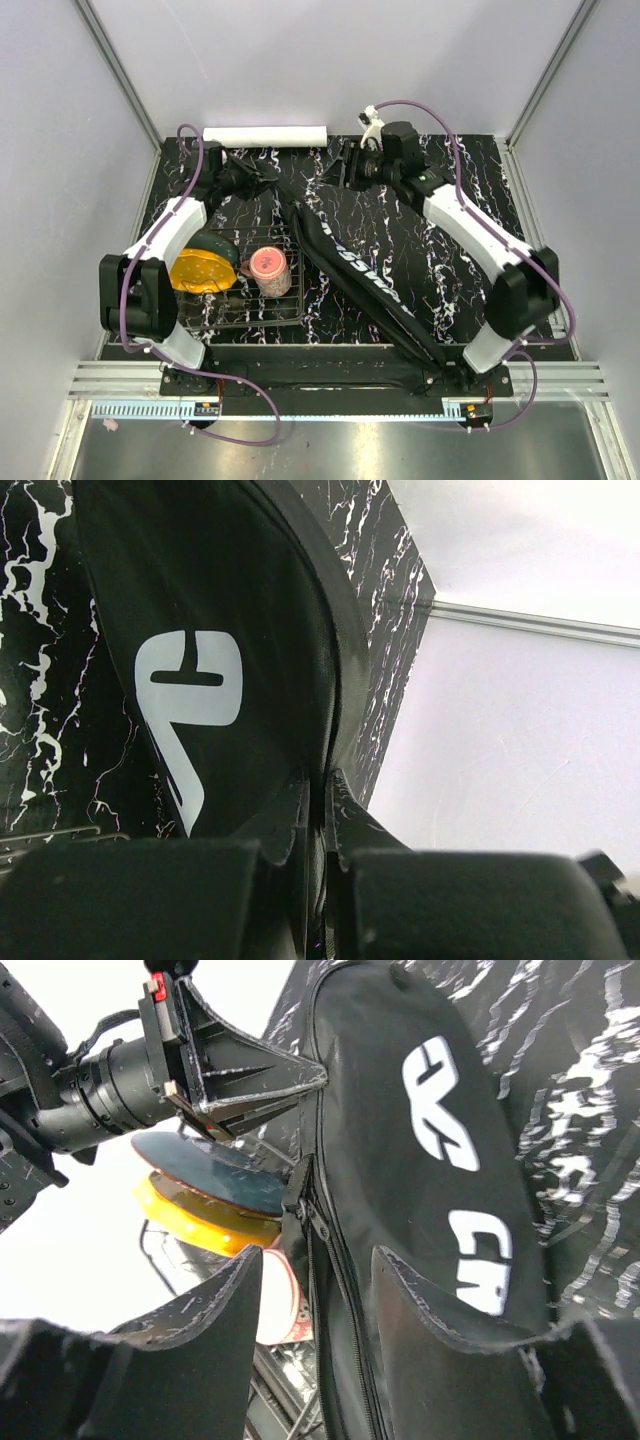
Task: Pack up the badminton gear
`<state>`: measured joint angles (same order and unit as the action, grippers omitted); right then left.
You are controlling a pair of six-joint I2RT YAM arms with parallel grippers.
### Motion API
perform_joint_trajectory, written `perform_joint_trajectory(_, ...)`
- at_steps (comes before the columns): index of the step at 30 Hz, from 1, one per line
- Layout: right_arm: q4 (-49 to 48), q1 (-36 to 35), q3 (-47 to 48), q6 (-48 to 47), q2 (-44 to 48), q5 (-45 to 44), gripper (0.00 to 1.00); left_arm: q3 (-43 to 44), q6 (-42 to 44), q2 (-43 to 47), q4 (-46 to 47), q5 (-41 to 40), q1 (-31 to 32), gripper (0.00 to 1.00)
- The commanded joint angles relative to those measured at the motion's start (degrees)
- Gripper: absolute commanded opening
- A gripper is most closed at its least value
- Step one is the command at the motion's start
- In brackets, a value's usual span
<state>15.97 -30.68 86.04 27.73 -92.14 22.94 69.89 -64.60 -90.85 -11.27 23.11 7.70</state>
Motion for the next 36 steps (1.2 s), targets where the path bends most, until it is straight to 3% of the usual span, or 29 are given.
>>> perform_joint_trajectory(1, -14.4, 1.0, 3.1, 9.5, -10.0, 21.6, 0.52, 0.2, 0.7, 3.3, -0.8, -1.8, 0.4, 0.00)
perform_joint_trajectory(7, -18.6, 1.3, 5.9, 7.5, -17.9, 30.5, 0.41, 1.1, -0.6, 3.4, -3.0, -3.0, 0.5, 0.00)
perform_joint_trajectory(12, -18.6, 1.2, 2.7, 5.1, -16.6, 28.7, 0.38, 2.2, -0.6, 3.0, -5.0, -3.5, 0.4, 0.00)
perform_joint_trajectory(13, -18.1, 1.2, 2.3, 4.6, -16.1, 28.1, 0.41, 2.3, -0.7, 3.0, -5.3, -3.8, 0.4, 0.00)
perform_joint_trajectory(16, -12.2, 0.6, 1.9, 0.6, -14.1, 23.0, 0.47, 2.7, -1.1, 3.1, -6.7, -4.4, 0.4, 0.00)
perform_joint_trajectory(22, 3.9, -3.2, 7.6, -14.4, -12.9, 6.1, 0.42, 4.3, -1.7, 3.4, -9.6, -6.7, 0.6, 0.00)
perform_joint_trajectory(24, 6.1, -4.7, 9.8, -17.3, -13.2, 3.2, 0.36, 4.5, -1.7, 3.4, -10.1, -7.1, 0.6, 0.00)
perform_joint_trajectory(36, 13.2, -11.3, 16.2, -24.6, -16.1, -11.9, 0.35, 5.4, -1.8, 3.0, -10.7, -7.8, 1.7, 0.00)
